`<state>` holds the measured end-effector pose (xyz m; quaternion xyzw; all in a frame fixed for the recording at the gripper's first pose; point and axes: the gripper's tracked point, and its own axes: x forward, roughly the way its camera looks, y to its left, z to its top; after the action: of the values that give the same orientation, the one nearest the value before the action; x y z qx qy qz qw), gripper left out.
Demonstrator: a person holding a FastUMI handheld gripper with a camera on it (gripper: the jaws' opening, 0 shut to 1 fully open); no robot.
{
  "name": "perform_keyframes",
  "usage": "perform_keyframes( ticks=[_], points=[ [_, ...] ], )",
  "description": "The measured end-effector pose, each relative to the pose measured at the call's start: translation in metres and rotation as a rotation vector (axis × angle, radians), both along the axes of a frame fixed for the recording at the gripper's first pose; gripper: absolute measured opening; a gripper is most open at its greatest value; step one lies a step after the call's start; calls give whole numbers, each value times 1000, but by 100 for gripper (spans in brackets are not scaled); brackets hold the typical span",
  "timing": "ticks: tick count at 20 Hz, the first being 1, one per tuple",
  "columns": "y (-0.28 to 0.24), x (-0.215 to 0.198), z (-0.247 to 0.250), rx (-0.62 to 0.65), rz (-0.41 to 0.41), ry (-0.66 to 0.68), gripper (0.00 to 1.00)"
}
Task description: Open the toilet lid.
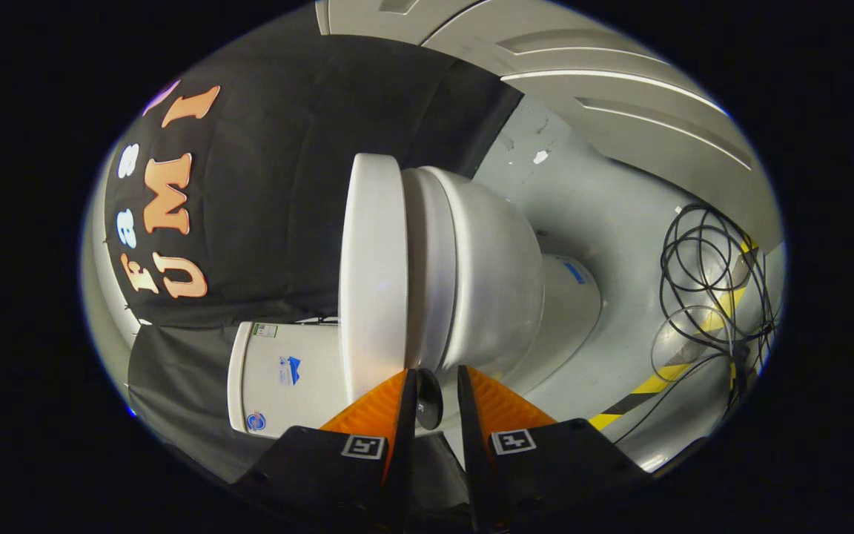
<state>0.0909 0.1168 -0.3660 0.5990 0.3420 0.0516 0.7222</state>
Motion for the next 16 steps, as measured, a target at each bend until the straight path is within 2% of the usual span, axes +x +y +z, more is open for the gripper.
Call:
perform_keyframes(
  ticks=[1, 3, 4, 5, 8, 13, 16],
  points=[
    [0, -1, 4, 8, 1, -8, 38],
    [4, 2, 6, 0, 12, -27, 21],
    [-3, 0, 12, 14, 5, -45, 20],
    [0, 1, 13, 4, 10, -53, 10],
    [2, 1, 15, 12, 0, -33, 9],
    [2, 1, 15, 200, -72, 28, 8],
    [2, 5, 19, 150, -64, 18, 8]
  ],
)
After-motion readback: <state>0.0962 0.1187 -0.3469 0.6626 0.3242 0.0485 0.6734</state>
